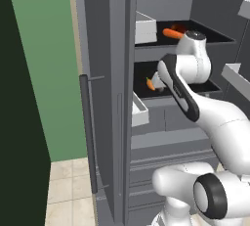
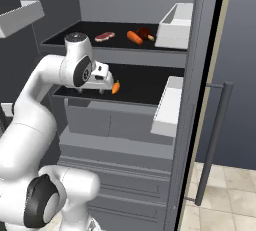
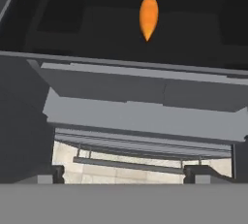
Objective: Place one carrot and one steak in each tupperware on the nearby counter, to pack two identical lunches.
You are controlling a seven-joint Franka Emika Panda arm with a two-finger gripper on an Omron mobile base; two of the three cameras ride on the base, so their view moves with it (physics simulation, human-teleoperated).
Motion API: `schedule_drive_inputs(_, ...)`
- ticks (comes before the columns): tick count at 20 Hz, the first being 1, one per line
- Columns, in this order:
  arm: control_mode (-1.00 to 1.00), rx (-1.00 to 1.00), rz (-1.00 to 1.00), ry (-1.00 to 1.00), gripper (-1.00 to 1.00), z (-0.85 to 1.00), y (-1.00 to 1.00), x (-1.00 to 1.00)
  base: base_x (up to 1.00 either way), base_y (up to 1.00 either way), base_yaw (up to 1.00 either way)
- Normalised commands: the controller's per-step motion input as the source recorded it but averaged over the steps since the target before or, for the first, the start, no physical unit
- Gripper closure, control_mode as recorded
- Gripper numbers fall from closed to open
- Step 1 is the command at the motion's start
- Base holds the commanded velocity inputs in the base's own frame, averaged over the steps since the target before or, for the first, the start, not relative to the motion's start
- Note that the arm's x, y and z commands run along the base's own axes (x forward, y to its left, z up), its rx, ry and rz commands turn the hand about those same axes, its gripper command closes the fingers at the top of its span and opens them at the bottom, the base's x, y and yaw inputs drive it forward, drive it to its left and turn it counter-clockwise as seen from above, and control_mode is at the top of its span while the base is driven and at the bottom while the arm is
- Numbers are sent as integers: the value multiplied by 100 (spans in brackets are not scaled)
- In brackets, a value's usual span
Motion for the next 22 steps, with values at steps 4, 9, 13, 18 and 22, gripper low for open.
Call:
schedule_drive_inputs(4,-100,0,0,-13,-100,-8,-14,60,0,0,0)
schedule_drive_inputs(9,-100,2,-2,-7,-100,-20,0,86,0,0,0)
schedule_drive_inputs(13,-100,11,-3,-10,-100,-28,0,76,0,0,0)
schedule_drive_inputs(18,-100,0,-3,0,-100,-11,-8,42,0,0,0)
schedule_drive_inputs(22,-100,0,-3,2,-100,-13,-10,37,0,0,0)
